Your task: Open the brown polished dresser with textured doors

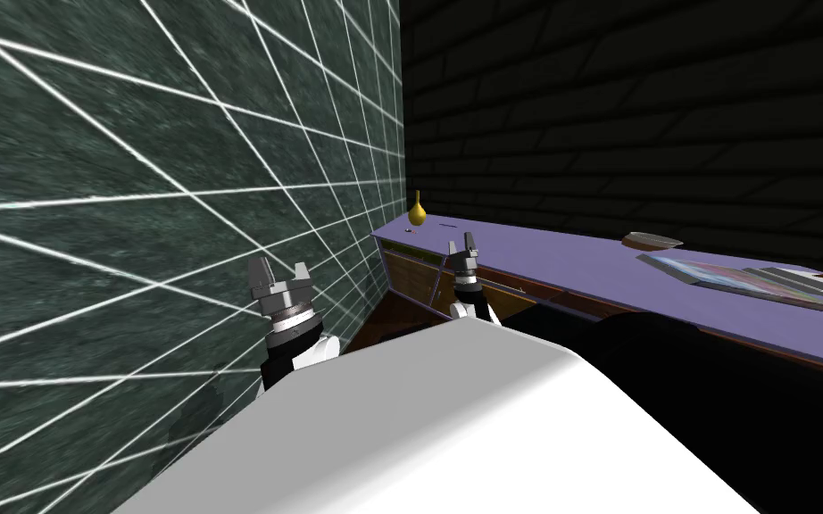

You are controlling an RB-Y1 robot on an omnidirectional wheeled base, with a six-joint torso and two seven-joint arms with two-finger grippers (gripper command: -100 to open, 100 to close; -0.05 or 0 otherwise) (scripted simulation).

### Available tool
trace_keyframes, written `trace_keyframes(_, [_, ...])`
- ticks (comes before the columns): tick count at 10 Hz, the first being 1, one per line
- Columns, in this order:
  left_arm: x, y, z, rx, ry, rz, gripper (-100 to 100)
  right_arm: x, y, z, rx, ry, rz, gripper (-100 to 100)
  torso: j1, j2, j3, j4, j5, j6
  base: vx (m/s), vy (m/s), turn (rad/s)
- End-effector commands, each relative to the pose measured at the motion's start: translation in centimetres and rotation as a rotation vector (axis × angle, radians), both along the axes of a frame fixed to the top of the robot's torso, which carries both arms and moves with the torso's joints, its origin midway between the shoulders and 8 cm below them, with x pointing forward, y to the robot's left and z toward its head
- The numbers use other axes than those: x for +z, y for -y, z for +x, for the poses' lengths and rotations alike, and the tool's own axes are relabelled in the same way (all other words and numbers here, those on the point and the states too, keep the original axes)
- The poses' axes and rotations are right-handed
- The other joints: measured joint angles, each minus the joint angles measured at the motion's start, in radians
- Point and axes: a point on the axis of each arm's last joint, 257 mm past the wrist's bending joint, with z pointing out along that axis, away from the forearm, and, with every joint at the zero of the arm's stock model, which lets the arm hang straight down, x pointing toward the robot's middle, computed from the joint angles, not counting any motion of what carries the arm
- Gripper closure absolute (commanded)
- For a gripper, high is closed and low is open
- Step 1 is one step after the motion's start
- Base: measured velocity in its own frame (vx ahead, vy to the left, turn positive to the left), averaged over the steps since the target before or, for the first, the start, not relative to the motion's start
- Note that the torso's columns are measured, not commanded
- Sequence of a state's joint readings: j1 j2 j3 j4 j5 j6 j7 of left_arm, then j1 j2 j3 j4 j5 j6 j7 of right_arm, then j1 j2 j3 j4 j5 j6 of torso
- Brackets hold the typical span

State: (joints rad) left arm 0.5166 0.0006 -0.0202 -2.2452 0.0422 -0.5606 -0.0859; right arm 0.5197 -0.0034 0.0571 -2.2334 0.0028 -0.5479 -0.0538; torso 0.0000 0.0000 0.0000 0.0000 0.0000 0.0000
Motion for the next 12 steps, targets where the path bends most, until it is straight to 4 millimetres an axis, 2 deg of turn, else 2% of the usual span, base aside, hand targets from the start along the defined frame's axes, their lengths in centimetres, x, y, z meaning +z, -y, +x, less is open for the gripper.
trace_keyframes(1, [0.0, 0.0, 0.0, 0.0, 0.0, 0.0, 0, 0.0, 0.0, 0.0, 0.0, 0.0, 0.0, 0, 0.0, 0.04, -0.082, 0.041, 0.0, 0.0, 0.0, 0.0, 0.0])
trace_keyframes(9, [0.02, 0.0, -0.01, 0.0, 0.0, 0.0, 0, 0.02, 0.0, -0.01, 0.0, 0.0, 0.0, 0, 0.0, 0.618, -1.234, 0.617, 0.0, 0.0, 0.0, 0.0, 0.0])
trace_keyframes(10, [0.02, 0.0, -0.01, 0.0, 0.0, 0.0, 0, -0.22, -0.31, 0.07, 0.006, -0.01, -0.048, -100, 0.0, 0.691, -1.382, 0.691, 0.0, 0.0, 0.009, 0.008, 0.0])
trace_keyframes(12, [-0.01, 0.0, 0.0, 0.0, 0.0, 0.0, 0, -0.72, -0.74, 0.21, 0.009, -0.026, -0.133, -100, 0.001, 0.734, -1.471, 0.734, 0.0, 0.0, 0.012, 0.021, -0.004])
